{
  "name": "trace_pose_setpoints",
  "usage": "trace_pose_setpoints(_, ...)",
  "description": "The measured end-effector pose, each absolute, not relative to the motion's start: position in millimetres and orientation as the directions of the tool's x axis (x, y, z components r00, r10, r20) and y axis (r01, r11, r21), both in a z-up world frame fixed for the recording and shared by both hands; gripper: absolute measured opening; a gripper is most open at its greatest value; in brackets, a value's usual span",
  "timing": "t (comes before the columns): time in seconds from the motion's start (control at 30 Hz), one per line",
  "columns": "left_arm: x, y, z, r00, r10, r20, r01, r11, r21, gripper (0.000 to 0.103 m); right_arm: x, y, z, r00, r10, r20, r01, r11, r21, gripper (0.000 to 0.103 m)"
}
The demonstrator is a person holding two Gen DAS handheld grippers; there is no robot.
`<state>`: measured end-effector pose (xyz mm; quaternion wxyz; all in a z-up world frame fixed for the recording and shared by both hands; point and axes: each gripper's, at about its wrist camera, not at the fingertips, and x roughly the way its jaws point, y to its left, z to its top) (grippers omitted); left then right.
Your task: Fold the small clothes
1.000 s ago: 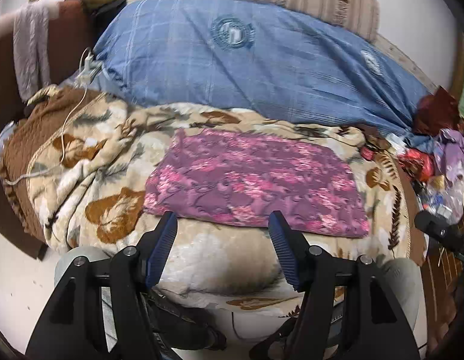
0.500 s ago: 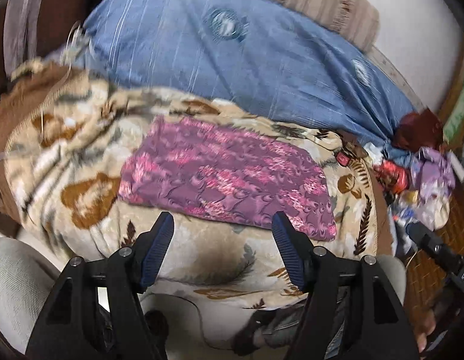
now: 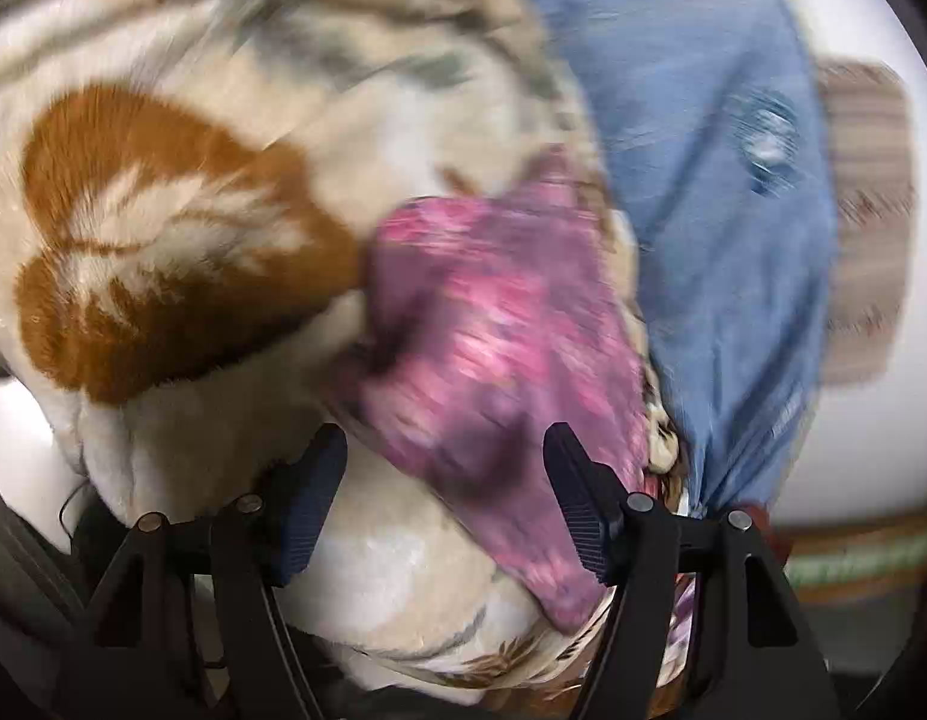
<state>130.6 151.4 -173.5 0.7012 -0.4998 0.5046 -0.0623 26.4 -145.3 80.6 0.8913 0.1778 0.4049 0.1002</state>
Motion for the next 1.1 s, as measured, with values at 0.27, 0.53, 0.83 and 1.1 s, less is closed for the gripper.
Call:
trace_pose_setpoints(0.27,145,145,-174,0.568,-0.538,-0.622,-0.365,0.513,-0.777,0.04,106,-98,41,0.535,0.386,-0.751,-0.129,0.916,0.379,0.074)
trace_pose_setpoints(0.53,129,122,-131,0.687,-0.36,-0.631,-0.248,0.7,-0.669,0.013,218,-35,-5,0.253,0.505,-0.825,-0.286,0.854,0.435,0.074)
trace_pose_setpoints(0.83,120,57,-84,0.778,-0.232,-0.584,0.005,0.932,-0.363,0.009,321,29,-85,-0.215,0.395,-0.893,-0.297,0.845,0.445,0.074)
trace_pose_setpoints(1.1,125,45,-82,0.786,-0.236,-0.571,0.062,0.949,-0.308,0.009,336,53,-106,-0.192,0.189,-0.963,-0.403,0.879,0.253,0.046)
